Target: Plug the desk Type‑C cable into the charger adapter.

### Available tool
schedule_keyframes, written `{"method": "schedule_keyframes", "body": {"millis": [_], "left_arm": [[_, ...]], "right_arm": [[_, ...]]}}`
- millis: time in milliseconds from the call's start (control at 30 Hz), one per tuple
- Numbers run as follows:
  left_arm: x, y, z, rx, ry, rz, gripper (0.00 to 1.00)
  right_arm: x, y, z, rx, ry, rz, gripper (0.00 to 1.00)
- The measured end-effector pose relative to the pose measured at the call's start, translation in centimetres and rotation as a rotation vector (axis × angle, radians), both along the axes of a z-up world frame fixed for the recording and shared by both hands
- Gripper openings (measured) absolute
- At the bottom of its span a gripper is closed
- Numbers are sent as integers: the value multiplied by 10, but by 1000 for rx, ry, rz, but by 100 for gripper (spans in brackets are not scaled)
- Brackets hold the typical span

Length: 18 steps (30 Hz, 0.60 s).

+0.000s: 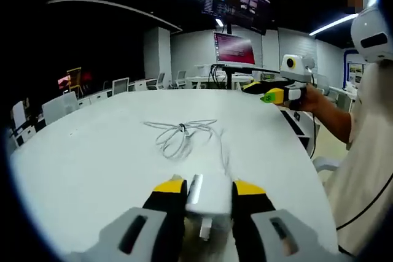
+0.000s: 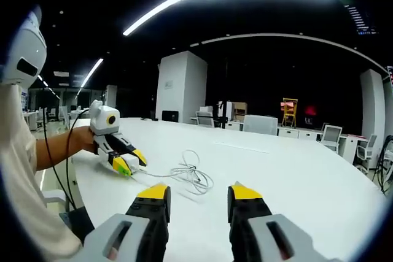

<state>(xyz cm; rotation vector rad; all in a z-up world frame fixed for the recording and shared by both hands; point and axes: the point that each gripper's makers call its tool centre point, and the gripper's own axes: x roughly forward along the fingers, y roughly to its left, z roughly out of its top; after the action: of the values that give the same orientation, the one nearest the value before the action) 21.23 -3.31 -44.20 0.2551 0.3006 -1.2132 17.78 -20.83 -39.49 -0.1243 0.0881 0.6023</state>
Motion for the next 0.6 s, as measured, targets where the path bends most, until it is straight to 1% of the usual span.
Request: {"method": "schedule_keyframes", "body": {"millis": [100,200,300,333,400,500,567,600], "left_arm": [[15,-2,6,-19,-7,24,28],[31,-6,9,-13,-15,44,28],[43,-10,13,-6,-23,50,28],[50,-10,16,-9,-19,52,28],[57,-11,19,-19,-22,56,28],[76,-13,28,-27,-46,88,28],[89,-14,33,-21,-85,105,28],[97,-14,35,-30,-82,121,28]], "right_arm": [[-1,2,-3,-6,7,5,39],[-2,4,-3,-7,11,15,39],[-3,7,-5,-12,15,21,39],[-3,7,-5,-13,16,21,39],[-3,8,-6,-13,18,23,39],[-4,10,-5,-16,17,22,38],[-4,10,-5,-14,17,22,38],[-4,11,-5,-15,17,23,38]]}}
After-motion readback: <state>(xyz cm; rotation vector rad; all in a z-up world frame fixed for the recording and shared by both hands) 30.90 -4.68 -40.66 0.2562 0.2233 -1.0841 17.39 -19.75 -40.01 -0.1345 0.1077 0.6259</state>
